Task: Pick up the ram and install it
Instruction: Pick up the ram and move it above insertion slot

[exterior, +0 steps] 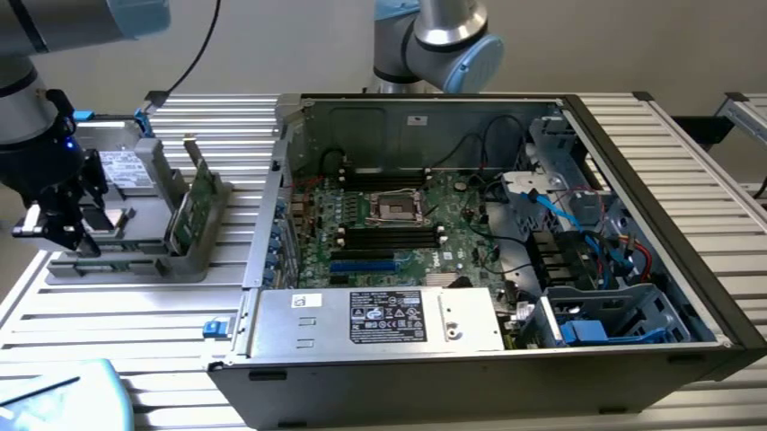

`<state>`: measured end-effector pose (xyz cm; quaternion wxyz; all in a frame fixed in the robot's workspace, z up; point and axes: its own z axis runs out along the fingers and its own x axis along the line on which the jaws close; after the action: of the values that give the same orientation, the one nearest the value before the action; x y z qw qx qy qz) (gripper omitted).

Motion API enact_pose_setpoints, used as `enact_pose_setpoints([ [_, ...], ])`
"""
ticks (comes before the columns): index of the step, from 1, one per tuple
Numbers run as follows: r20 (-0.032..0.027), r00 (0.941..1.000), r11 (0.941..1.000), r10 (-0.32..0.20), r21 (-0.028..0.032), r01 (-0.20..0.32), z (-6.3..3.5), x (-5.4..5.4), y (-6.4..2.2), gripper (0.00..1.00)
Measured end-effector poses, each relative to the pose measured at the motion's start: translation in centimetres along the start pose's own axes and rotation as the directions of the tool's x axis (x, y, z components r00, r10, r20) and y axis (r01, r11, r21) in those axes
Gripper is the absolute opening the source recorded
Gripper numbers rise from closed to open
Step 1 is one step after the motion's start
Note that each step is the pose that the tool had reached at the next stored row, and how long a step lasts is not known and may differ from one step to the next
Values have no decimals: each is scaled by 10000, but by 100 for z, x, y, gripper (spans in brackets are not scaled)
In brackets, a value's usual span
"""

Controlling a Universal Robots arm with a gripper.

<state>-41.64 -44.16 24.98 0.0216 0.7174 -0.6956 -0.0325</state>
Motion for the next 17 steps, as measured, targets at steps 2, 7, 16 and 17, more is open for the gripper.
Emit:
enact_pose_setpoints([
  [2,0,10000,10000,1,0,-1,36,7,-4,49],
  [7,0,10000,10000,0,-1,0,125,16,-11,49],
  [16,0,10000,10000,0,0,0,290,28,-23,49],
  [17,0,10000,10000,0,-1,0,308,29,-24,49],
])
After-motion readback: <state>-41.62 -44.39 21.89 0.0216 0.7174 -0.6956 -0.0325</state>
